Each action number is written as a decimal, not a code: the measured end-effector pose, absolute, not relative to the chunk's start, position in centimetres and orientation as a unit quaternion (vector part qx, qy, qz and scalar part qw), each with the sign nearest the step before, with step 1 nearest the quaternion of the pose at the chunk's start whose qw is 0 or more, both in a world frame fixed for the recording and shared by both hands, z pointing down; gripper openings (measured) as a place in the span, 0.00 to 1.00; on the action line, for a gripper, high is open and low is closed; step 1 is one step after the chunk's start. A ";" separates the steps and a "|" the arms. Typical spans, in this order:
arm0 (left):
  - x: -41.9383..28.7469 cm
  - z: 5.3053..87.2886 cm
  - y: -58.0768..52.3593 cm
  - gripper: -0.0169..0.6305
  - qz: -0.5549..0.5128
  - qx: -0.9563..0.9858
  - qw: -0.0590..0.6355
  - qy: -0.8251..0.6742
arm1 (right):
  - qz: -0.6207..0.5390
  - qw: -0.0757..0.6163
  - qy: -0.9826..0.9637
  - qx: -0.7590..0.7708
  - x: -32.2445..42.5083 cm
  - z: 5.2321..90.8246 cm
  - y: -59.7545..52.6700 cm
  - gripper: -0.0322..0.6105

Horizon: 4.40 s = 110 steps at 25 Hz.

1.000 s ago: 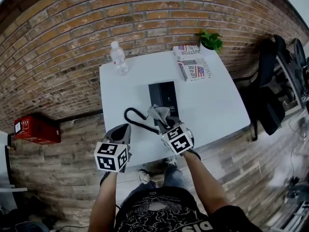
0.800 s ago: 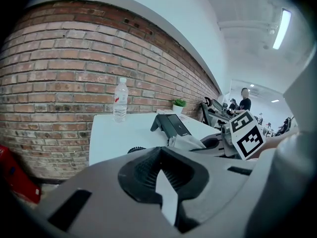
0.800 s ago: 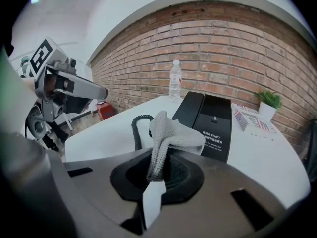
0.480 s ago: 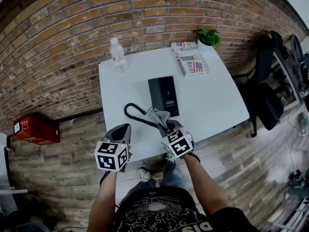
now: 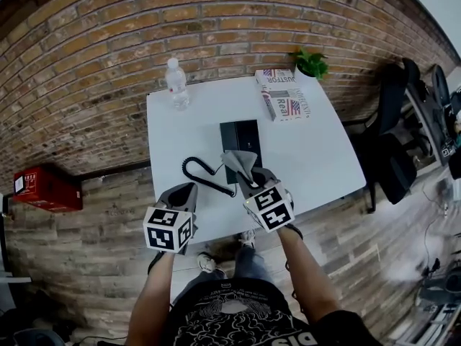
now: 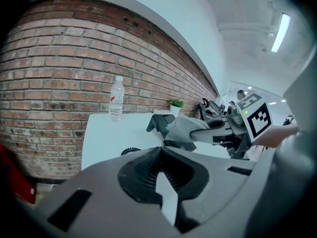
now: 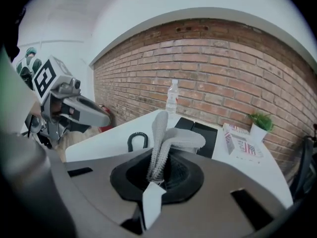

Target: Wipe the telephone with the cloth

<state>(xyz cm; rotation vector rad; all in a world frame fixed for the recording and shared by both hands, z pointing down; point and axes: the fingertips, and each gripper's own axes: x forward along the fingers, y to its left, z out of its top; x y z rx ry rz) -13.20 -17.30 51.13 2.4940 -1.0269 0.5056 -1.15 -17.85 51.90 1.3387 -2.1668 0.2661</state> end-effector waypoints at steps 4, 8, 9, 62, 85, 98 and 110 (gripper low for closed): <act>-12.8 51.0 -17.9 0.04 0.176 0.889 0.200 -0.373 | 0.068 0.290 -0.815 0.498 -0.3 49.2 -20.6 0.07; -13.2 50.7 -19.1 0.04 0.168 0.882 0.207 -0.390 | 0.042 0.301 -0.820 0.485 -0.1 47.2 -23.8 0.07; -13.4 50.6 -19.5 0.04 0.165 0.879 0.208 -0.396 | 0.034 0.304 -0.822 0.481 -0.2 46.8 -24.7 0.07; -18.1 49.6 -19.5 0.04 0.143 0.856 0.205 -0.453 | 0.034 0.469 -0.822 0.321 -7.1 57.2 -23.0 0.07; -16.1 50.1 -18.5 0.04 0.156 0.876 0.200 -0.410 | 0.096 0.419 -0.828 0.362 -7.3 57.9 -18.3 0.07; -13.2 49.7 -20.9 0.04 0.154 0.875 0.200 -0.413 | 0.050 0.343 -0.843 0.411 -3.8 49.4 -24.9 0.07; -11.3 49.3 -24.7 0.04 0.150 0.863 0.198 -0.440 | 0.033 0.326 -0.832 0.448 2.3 46.7 -32.2 0.07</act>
